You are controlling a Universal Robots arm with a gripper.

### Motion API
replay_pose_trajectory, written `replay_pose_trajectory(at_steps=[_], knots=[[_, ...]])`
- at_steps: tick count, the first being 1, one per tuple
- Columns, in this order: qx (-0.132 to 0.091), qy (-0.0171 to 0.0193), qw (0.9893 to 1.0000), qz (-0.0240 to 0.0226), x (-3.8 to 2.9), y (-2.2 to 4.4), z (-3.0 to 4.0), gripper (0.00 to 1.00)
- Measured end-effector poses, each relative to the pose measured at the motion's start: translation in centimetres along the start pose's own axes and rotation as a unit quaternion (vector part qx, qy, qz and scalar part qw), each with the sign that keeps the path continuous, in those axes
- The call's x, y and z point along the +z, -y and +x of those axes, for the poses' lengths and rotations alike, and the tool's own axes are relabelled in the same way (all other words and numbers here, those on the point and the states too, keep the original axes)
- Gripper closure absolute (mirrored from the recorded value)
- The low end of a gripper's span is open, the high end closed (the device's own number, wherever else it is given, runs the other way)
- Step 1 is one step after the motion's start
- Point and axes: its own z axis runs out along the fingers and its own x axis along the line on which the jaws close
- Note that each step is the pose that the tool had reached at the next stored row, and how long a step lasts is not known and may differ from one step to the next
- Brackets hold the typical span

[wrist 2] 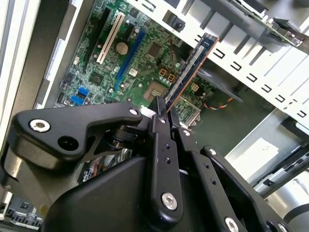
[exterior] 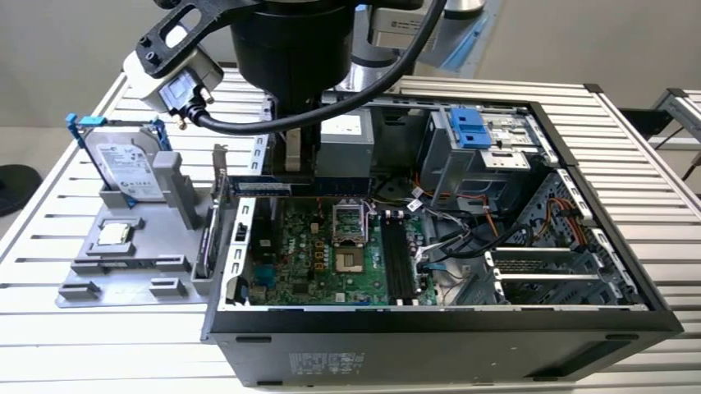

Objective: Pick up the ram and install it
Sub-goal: 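Pick up the ram and move it above insertion slot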

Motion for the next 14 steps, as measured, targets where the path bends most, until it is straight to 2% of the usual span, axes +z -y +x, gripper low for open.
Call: replay_pose_trajectory(at_steps=[14], knots=[[0.0, 0.0, 1.0, 0.0, 0.01, -0.57, 0.01, 1.0]])
